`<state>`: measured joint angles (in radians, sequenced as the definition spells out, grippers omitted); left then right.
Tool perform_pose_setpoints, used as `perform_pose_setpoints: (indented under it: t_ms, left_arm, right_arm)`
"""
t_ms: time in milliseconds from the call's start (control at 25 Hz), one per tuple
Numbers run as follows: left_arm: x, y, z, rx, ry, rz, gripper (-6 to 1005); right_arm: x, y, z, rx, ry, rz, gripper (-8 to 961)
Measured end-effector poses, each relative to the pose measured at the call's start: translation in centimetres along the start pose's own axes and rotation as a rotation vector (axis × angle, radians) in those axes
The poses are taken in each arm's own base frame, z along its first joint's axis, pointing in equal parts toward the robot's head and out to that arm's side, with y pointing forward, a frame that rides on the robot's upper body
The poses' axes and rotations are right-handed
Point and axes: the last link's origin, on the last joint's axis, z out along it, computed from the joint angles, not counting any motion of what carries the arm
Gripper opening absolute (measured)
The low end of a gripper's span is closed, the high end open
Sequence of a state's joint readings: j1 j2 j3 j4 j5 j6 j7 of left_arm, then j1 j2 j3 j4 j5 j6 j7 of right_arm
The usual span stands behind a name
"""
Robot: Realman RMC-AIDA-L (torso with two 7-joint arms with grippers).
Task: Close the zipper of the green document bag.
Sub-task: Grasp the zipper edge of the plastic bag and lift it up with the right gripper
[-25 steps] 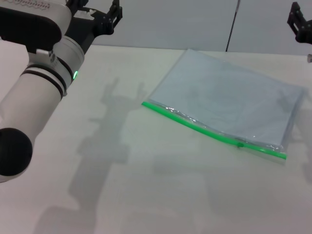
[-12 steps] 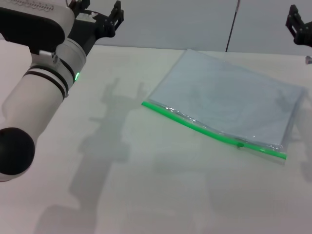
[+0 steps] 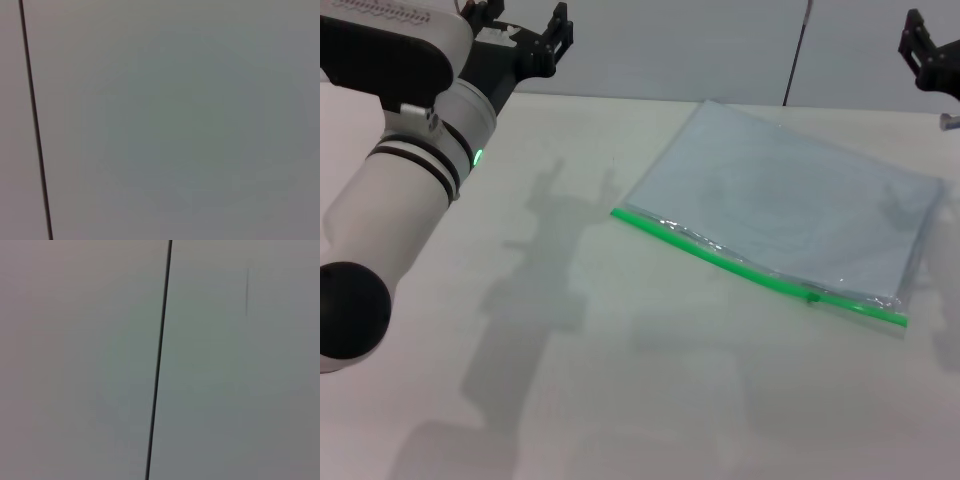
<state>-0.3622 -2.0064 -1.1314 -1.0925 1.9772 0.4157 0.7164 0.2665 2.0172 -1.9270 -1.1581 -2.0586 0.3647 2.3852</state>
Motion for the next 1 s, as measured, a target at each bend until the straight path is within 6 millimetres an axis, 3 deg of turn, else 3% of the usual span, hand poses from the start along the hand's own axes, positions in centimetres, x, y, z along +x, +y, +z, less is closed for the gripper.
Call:
perform_pose_setpoints:
  t_ms: [360, 600, 1000]
  left_arm:
    - [-0.1, 0.0, 0.0, 0.001, -0.002, 0.001, 740]
    - [-0.3, -0.2, 0.0, 0.005, -0.009, 0.005, 741]
    - [-0.6, -0.7, 0.0, 0.007, -0.028, 0.002, 741]
  right_arm:
    - [0.2, 0.2, 0.0, -0.016, 0.013, 0.000, 688]
    - [0.6, 1.4, -0.1, -0.142, 0.117, 0.003, 687]
    - [-0.1, 0.9, -3.4, -0.406, 0.302, -0.108, 683]
